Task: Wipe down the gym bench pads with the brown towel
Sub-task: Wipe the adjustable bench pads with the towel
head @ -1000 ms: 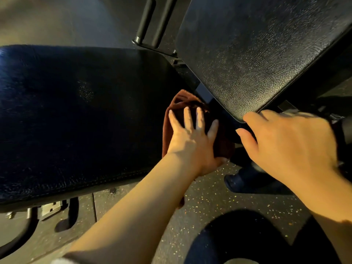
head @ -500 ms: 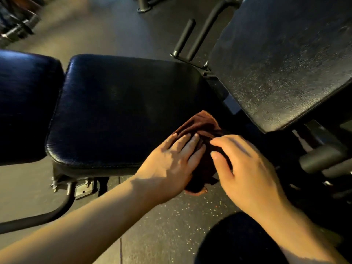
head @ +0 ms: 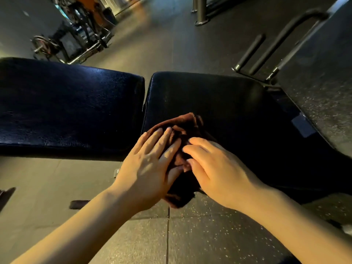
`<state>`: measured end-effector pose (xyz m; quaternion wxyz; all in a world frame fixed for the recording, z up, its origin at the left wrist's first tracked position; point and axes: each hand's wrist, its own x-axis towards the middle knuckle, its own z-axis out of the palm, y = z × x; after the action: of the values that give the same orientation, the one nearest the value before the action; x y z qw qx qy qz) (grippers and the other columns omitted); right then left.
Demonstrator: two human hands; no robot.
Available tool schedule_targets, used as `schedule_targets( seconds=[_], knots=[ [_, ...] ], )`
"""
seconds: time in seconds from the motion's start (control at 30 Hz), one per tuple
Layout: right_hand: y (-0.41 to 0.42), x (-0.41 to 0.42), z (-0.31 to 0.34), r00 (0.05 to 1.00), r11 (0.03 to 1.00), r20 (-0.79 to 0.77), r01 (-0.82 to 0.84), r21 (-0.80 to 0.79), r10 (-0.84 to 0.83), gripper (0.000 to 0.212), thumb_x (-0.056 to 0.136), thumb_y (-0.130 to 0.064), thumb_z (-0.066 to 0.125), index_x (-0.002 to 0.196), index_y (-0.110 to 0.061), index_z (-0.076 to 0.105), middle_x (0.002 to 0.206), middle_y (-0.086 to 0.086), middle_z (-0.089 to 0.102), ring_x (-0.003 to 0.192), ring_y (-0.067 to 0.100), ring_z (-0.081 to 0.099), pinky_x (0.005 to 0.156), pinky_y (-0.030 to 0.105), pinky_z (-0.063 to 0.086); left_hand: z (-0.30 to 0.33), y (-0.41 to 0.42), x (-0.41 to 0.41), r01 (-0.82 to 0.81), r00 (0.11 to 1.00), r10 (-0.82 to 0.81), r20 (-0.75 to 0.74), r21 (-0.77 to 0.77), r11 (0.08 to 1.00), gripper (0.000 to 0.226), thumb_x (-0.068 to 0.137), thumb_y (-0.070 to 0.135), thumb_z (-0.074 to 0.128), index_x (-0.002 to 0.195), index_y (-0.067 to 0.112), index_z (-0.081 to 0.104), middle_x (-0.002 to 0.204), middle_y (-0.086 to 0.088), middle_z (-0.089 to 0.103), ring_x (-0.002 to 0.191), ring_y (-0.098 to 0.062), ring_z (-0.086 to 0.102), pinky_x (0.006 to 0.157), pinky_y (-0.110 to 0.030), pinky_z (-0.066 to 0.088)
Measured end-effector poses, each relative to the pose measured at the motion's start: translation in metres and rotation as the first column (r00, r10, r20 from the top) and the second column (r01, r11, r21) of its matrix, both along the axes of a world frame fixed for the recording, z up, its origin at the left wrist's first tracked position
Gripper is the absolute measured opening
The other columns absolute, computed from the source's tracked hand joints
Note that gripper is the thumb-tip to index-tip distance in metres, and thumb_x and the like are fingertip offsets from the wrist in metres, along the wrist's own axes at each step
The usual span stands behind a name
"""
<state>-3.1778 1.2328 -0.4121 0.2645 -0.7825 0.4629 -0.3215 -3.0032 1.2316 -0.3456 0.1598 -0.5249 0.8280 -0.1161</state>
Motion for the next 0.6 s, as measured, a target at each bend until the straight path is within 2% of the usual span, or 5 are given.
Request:
schedule_targets(
  seconds=[0.07,0.17,0.43,0.53,0.6],
  knots=[
    [-0.007,-0.001,-0.006,0.998,0.998,0.016,0.058,0.016,-0.058,0.038,0.098,-0.022,0.04,0.127,-0.01,0.062,0.134,0.008,0.058,0.122,0.027,0.057,0.097,0.035,0.047,-0.002,-0.014,-0.013,-0.035,0.997,0.035,-0.064,0.01,0.999,0.077,0.093,0.066,-0.002,0.155,0.03,0.025,0.163,-0.004,0.014,0.152,-0.023,0.009,0.121,-0.041,-0.002],
    [-0.016,-0.012,-0.007,0.993,0.993,-0.049,0.107,0.05,-0.105,0.04,0.104,-0.021,0.041,0.142,-0.015,0.049,0.152,0.003,0.041,0.138,0.023,0.041,0.112,0.034,0.034,-0.006,-0.042,-0.023,-0.08,0.997,0.081,-0.016,0.054,0.995,0.065,0.098,0.066,0.008,0.156,0.038,0.003,0.165,0.004,-0.009,0.152,-0.017,-0.012,0.123,-0.038,-0.011],
    [-0.014,-0.051,-0.004,0.95,0.968,-0.292,0.168,0.185,-0.109,0.047,0.103,-0.042,0.035,0.149,-0.033,0.029,0.158,-0.014,0.021,0.147,0.006,0.018,0.119,0.027,0.006,-0.018,-0.127,-0.05,-0.143,0.989,0.14,0.039,0.104,0.984,0.062,0.101,0.063,0.017,0.157,0.039,0.005,0.166,0.0,-0.007,0.153,-0.021,-0.01,0.122,-0.047,-0.009],
    [-0.011,-0.062,-0.003,0.938,0.959,-0.328,0.188,0.211,-0.111,0.044,0.103,-0.042,0.037,0.146,-0.033,0.033,0.152,-0.017,0.028,0.144,0.005,0.025,0.118,0.026,0.011,-0.022,-0.143,-0.052,-0.152,0.988,0.151,0.011,0.079,0.985,0.061,0.101,0.063,0.016,0.157,0.04,0.008,0.167,0.0,-0.004,0.153,-0.021,-0.007,0.123,-0.047,-0.007],
    [-0.008,-0.068,0.001,0.936,0.965,-0.334,0.18,0.189,-0.109,0.042,0.102,-0.042,0.041,0.143,-0.031,0.039,0.145,-0.016,0.038,0.135,0.009,0.04,0.112,0.027,0.029,-0.024,-0.147,-0.052,-0.157,0.987,0.159,-0.016,0.076,0.985,0.06,0.102,0.06,0.016,0.157,0.038,0.009,0.167,0.0,-0.004,0.153,-0.021,-0.006,0.123,-0.045,-0.007]
  ],
)
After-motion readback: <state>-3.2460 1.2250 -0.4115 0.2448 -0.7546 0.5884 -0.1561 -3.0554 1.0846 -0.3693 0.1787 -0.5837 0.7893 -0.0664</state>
